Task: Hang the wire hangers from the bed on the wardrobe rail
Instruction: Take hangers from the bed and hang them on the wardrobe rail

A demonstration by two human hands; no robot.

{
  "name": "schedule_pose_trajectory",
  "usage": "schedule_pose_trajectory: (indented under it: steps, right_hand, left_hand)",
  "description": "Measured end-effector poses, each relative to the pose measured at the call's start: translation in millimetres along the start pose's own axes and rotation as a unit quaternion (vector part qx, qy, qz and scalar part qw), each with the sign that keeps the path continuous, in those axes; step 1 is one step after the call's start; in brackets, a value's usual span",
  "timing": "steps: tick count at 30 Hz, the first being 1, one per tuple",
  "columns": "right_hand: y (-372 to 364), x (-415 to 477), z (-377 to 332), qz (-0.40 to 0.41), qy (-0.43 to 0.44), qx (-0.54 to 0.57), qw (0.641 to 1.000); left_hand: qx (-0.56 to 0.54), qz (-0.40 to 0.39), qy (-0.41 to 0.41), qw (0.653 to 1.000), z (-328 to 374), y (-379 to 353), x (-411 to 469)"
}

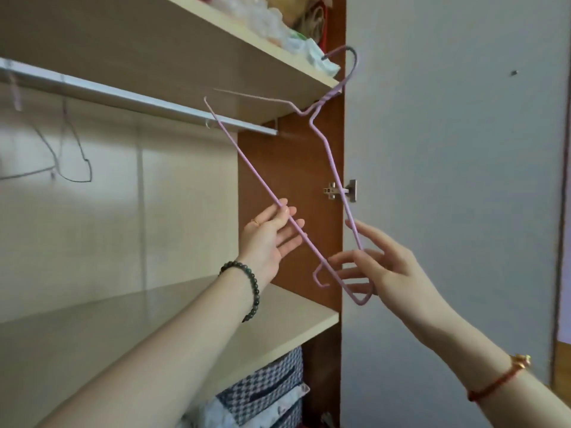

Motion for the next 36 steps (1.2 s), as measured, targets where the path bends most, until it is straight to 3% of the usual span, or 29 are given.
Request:
schedule_pose_trajectory:
  steps: [7, 22, 28, 36]
  right_hand:
    - [-101, 57, 1, -0.081, 0.035, 0.035, 0.995]
    - [-250, 194, -50, -0.073, 0.135, -0.006, 0.988]
    - [-290, 238, -59, -0.067, 0.117, -0.009, 0.991]
    - [-327, 238, -54, -0.156, 0.058, 0.020, 0.986]
  left_hand:
    - [-0.010, 0.073, -0.033, 0.997, 58, 91, 32]
    - [-0.052, 0.158, -0.083, 0.983, 172, 206, 113]
    - [-0.008, 0.143, -0.097, 0.985, 202, 232, 144]
    - [-0.058, 0.188, -0.102, 0.975, 205, 262, 130]
Point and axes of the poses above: each hand's wrist, its own x-axis towards the middle knuckle, its own y-axis out of the back of the hand, z = x × y, the point moved 5 cm from there along x, towards the middle knuckle, and after that the axes turned 6 degrees about y, right-handed, at the moved point
